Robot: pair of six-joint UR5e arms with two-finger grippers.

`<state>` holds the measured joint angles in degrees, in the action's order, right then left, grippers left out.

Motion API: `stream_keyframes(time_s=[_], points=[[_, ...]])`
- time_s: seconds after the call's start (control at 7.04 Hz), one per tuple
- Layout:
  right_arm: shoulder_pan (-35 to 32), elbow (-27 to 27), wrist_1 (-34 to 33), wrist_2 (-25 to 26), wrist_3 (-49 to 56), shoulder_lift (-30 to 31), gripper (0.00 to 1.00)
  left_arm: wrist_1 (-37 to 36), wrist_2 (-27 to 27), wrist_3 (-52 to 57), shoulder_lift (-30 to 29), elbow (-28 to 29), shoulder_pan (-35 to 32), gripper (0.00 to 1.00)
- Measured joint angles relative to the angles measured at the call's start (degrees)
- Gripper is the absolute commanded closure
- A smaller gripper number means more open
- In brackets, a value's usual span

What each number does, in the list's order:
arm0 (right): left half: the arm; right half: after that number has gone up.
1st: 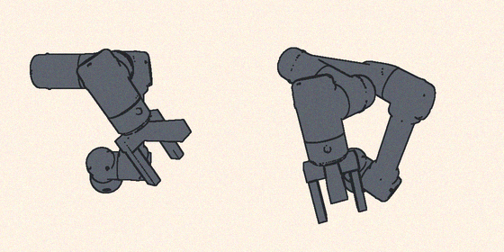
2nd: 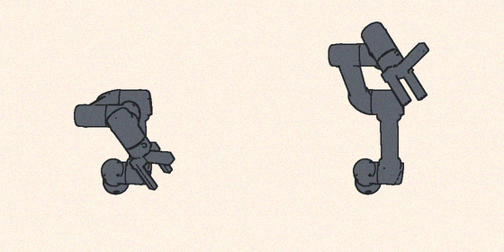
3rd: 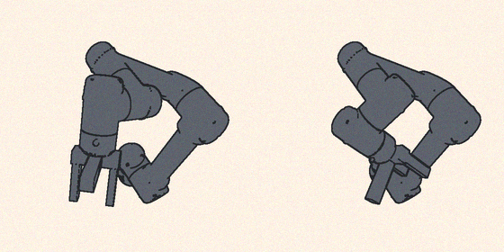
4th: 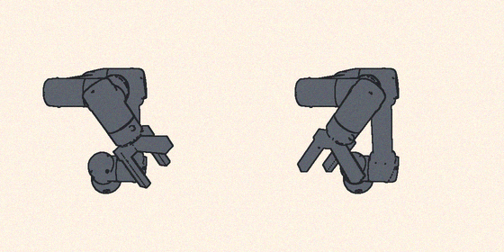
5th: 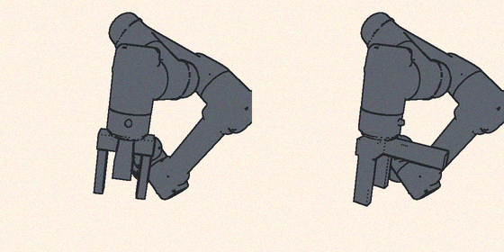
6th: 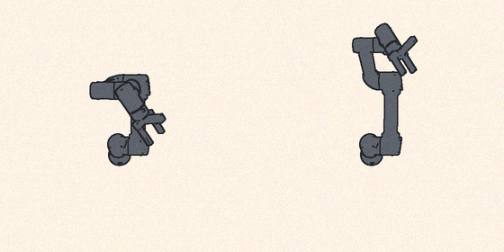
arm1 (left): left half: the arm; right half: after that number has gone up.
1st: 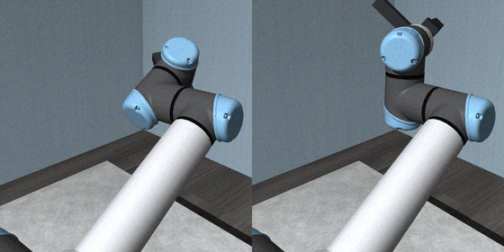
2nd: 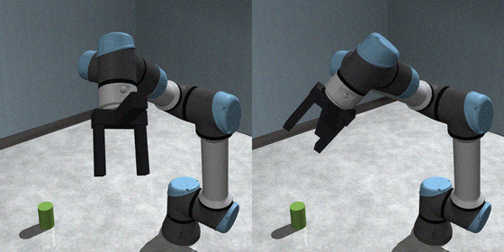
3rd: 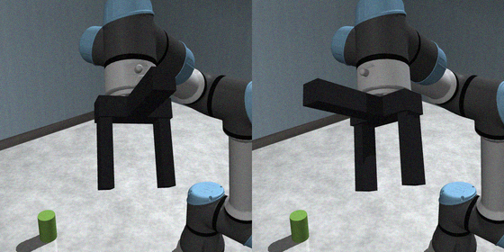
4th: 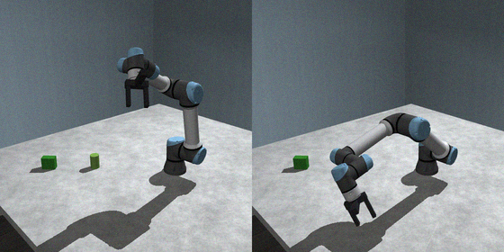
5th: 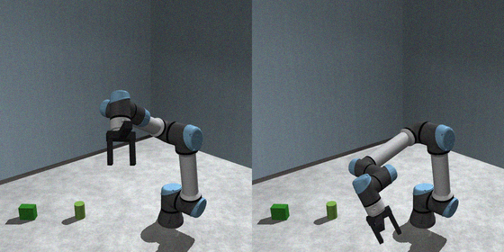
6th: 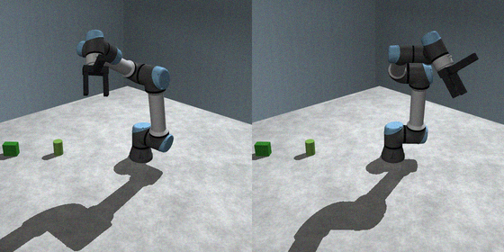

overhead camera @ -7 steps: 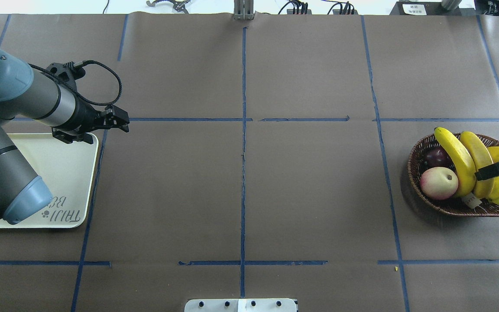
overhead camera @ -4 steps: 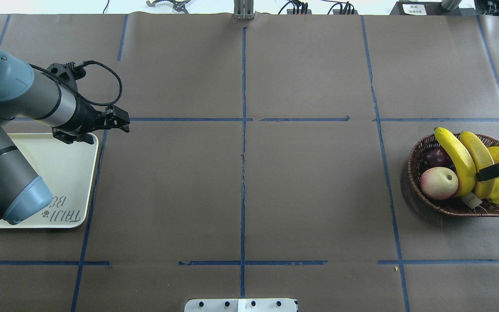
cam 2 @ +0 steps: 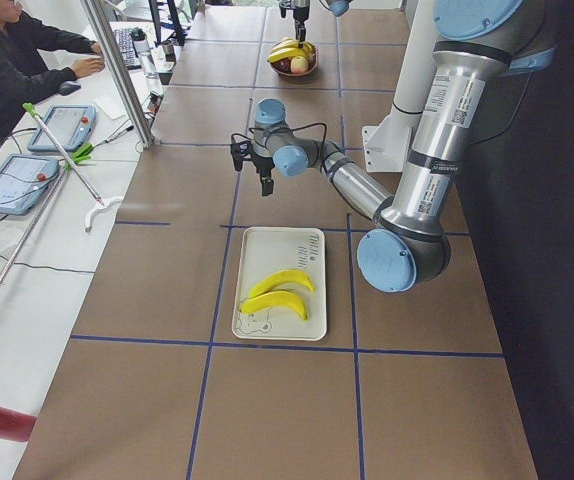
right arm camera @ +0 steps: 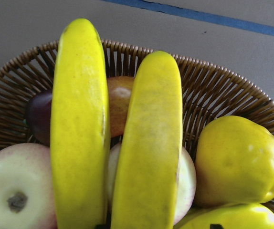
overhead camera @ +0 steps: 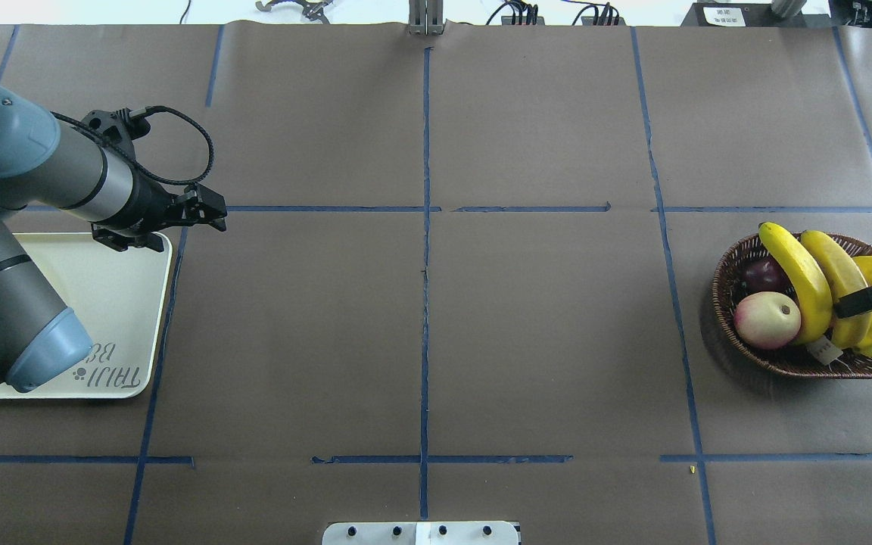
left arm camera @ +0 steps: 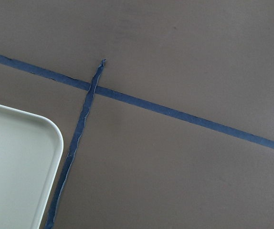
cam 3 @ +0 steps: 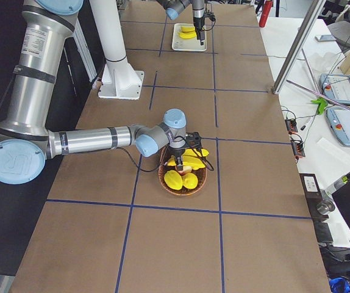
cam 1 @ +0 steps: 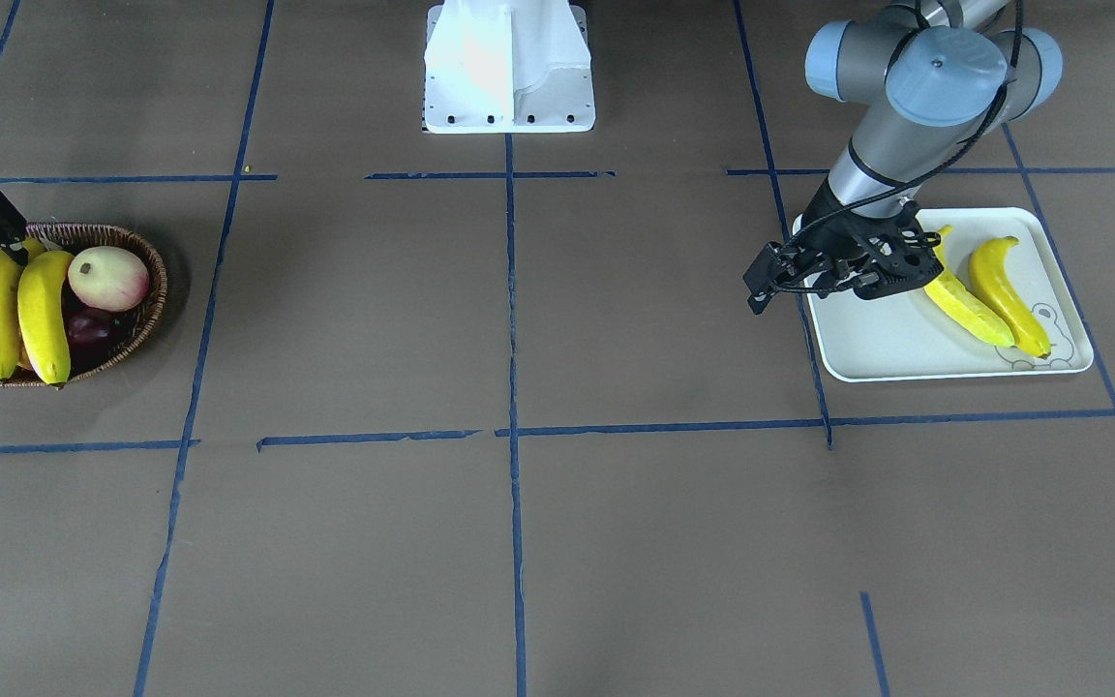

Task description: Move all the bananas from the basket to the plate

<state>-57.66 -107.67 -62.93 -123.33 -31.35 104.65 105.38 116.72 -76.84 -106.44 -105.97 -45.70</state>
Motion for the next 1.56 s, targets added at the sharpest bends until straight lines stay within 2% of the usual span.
stream_keyframes(time_s=[0.28,0.43,0.71,1.14,1.42,1.56], points=[[-0.05,0.0,0.06,-0.06,0.16,-0.04,0.93,-0.02,0.0,-0.08,0.0,-0.34,0.0,0.0],[-0.27,-0.2,0.24,-0.19,0.28,0.18,0.98,-0.08,0.0,-0.12,0.01,-0.57,-0.01,0.0],[-2.98,-1.71,0.46,-1.26,0.57,1.3,0.99,-0.16,0.05,-0.15,0.02,-1.06,-0.08,0.0],[-12.47,-8.24,0.58,-5.02,0.81,5.06,1.0,-0.19,0.22,-0.71,-0.11,-1.35,-0.05,0.0],[-15.88,-8.73,0.43,-11.46,-2.96,1.56,1.0,0.02,0.36,-2.04,-0.97,-1.34,0.03,0.0],[-14.96,-8.34,0.57,-13.19,-9.08,-2.21,0.99,0.13,0.43,-2.61,-1.9,-1.35,0.06,0.01]])
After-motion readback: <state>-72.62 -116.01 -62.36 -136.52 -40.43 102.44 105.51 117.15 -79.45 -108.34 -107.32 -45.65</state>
